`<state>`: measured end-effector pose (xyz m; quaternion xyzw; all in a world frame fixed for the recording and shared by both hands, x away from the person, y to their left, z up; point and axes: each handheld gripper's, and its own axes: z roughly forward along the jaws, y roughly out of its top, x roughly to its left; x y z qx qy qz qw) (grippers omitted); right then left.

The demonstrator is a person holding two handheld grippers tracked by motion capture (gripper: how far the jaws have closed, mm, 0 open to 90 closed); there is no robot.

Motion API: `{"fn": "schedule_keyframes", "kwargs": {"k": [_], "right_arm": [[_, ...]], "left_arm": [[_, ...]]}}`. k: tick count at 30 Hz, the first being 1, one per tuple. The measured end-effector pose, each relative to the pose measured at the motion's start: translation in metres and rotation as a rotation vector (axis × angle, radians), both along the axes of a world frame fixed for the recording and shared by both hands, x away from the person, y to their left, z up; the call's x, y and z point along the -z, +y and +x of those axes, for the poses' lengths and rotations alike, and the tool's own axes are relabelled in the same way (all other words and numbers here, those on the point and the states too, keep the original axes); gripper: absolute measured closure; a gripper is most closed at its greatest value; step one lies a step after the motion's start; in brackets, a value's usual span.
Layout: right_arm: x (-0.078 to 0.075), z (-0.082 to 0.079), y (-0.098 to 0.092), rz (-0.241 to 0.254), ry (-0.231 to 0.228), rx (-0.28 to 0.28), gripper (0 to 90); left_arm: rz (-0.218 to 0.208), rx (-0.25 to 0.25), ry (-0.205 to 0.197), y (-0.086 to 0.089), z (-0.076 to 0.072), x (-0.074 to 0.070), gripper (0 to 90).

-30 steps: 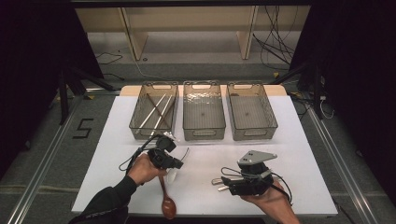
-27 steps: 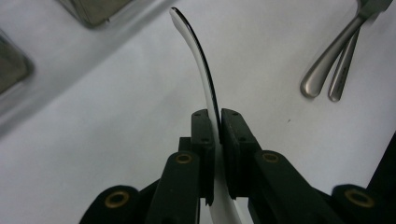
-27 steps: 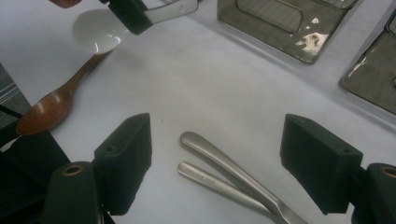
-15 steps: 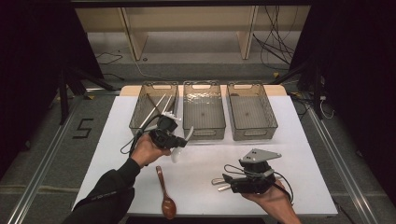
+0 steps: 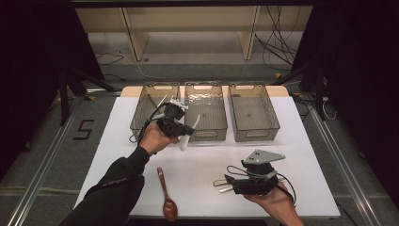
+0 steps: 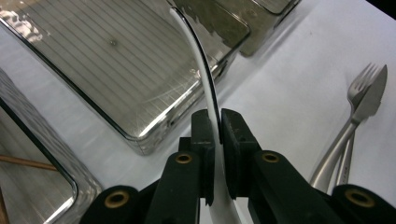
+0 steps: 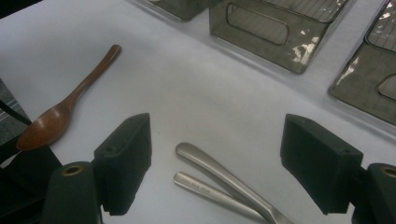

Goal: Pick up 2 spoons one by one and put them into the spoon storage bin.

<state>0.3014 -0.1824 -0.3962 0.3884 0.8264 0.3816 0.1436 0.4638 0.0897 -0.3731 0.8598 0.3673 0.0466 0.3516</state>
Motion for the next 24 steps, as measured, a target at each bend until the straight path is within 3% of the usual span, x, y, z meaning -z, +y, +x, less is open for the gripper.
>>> {"fn": "schedule_keyframes", "kwargs": {"k": [11, 17, 24], "right_arm": [[0.0, 0.001, 0.0, 0.001, 0.001, 0.0, 25.8], [0.0, 0.001, -0.001, 0.002, 0.003, -0.001, 25.8], [0.0, 0.001, -0.001, 0.004, 0.004, -0.003, 25.8]], "left_arm": [[-0.034, -0.04, -0.046, -0.001, 0.026, -0.012, 83.7], [-0.032, -0.066, -0.073, -0.005, 0.044, -0.015, 83.7], [-0.013, -0.091, -0.081, -0.012, 0.06, -0.007, 83.6]]}}
